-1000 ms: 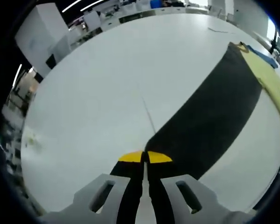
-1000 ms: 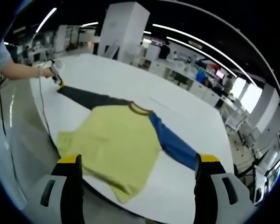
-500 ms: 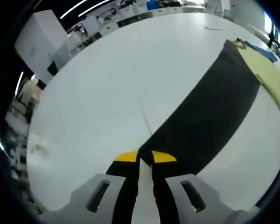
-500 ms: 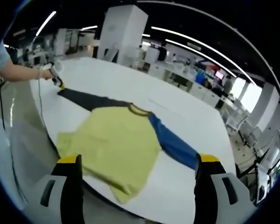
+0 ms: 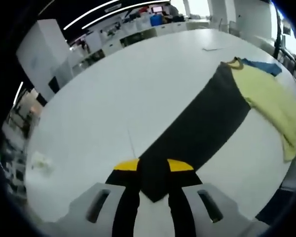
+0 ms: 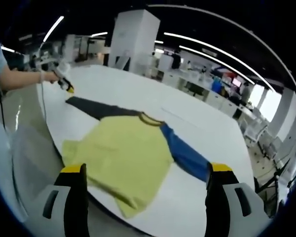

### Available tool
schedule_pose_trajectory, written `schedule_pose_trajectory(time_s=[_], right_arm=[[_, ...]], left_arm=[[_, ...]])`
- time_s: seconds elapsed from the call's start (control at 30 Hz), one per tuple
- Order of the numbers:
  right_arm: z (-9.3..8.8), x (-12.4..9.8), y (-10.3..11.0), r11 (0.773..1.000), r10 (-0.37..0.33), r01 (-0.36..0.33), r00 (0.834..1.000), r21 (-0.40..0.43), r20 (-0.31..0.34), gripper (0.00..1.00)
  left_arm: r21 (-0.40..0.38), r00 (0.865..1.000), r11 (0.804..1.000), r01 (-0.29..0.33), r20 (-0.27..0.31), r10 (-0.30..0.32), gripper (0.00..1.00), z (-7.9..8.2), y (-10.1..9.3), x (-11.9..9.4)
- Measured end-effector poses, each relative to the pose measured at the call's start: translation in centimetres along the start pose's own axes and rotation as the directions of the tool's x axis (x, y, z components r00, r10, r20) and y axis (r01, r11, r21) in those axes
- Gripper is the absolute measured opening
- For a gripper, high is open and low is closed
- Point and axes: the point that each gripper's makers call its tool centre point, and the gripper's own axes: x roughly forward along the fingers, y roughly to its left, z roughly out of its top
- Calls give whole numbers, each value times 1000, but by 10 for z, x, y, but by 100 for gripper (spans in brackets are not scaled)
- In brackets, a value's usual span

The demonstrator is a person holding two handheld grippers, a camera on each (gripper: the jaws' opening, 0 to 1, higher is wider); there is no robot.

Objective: Fold the garment on the visible template until the final outline fits inside the template.

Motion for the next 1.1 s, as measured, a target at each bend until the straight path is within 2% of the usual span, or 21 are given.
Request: schedule_pose_trajectory(time_s=[0.13,0.23,0.33,0.53,0.57,0.63,0.67,0.73,1.03,1.1], right_arm=[[0,1,-2,1000,14,-14,1000,-3,8,100],[0,2,-3,1000,25,-25,1000,-6,14,100],[0,2,-4,999,33,-33,999,-9,17,100],[-4,0,-7,999,46,-46,999,-9,18,100],[-4,-1,-8,999,47,-47,999,-11,19,100],[-5,-3,-9,999,49,-49,999,-13,18,100],[-6,-4,-10,999,48,-48,999,-14,18,100],[-7,-7,-13,999,48,-48,999,-14,17,100],[-13,-14,-23,999,39,-39,999,-13,18,100],[-14,-14,-26,999,38,-37,999,-12,17,100]], left_arm=[[13,999,1000,13,33,-14,20,13,-15,-15],[8,998,1000,14,69,-14,26,21,-23,-23],[5,996,999,43,82,-43,26,26,-36,-27],[58,990,994,97,99,-102,28,36,-70,-41],[69,985,990,124,109,-131,28,41,-81,-45],[83,979,987,138,137,-149,29,48,-89,-50],[112,969,983,148,182,-166,29,57,-96,-53],[66,966,981,180,179,-189,30,57,-106,-58],[102,935,967,232,250,-251,36,76,-137,-81],[113,932,966,234,255,-256,37,77,-141,-87]])
